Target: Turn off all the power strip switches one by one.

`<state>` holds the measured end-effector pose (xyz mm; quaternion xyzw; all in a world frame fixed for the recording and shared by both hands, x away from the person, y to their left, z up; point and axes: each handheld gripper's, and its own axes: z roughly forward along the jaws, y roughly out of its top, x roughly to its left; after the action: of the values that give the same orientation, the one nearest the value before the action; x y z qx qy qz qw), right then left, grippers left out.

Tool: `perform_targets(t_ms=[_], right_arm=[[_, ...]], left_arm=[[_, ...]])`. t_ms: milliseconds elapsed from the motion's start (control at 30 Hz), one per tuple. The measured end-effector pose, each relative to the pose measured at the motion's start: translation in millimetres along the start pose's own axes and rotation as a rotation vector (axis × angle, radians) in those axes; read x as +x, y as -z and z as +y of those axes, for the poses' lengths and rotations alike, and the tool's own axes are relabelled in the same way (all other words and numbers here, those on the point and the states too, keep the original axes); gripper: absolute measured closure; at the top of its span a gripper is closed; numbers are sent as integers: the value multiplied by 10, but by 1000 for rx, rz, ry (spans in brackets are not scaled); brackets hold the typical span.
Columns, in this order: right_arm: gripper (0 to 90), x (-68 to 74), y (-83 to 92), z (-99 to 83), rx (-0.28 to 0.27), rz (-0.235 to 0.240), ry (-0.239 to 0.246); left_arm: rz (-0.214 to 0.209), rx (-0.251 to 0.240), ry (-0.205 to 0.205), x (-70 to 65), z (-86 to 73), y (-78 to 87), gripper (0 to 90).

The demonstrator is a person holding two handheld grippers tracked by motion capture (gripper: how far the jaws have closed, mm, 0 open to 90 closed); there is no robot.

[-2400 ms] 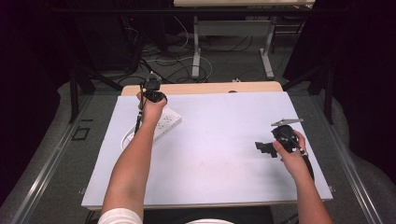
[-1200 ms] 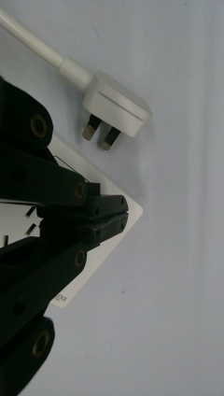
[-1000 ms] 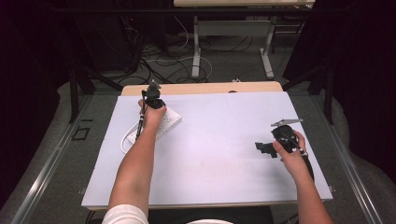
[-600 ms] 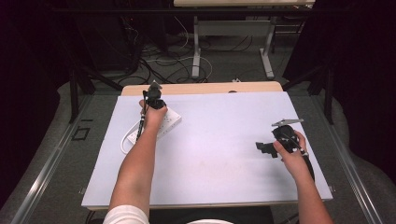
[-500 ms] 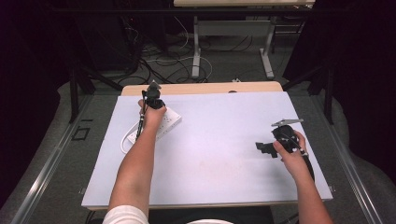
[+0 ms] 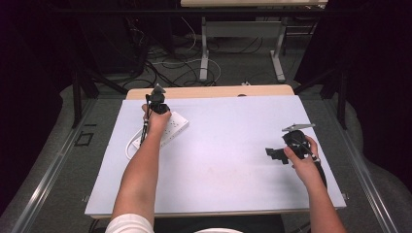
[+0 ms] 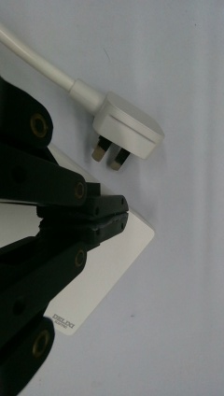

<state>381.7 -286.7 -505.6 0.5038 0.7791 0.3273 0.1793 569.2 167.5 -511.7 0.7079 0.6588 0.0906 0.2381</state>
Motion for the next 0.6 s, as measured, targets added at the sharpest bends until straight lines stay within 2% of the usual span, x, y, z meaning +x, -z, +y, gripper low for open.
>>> perform_targets(t_ms=[67,133,167,233,300,500,600], right_arm=[[82,2,4,3,-2,5,-2],[82,4,2,3,-1,4,-3],[82,4,0,2,0,3,-4],[82,3,-3,1,1,4,-4],[82,3,-5,1,1,4,-5],[82,-3,-4,2,-1,5,-1],[82,-8,-4,-1,-2,8,1]], left_arm=[[-4,-4,0,7,-6,-5,900],[-50,-9,22,18,-19,-27,900],[-51,-17,25,3,-23,-33,900],[-10,-13,-18,-52,-17,-32,900],[7,-14,-35,-81,-16,-36,900],[-34,-15,9,-21,-17,-33,900],[-34,-12,13,-21,-14,-32,900]])
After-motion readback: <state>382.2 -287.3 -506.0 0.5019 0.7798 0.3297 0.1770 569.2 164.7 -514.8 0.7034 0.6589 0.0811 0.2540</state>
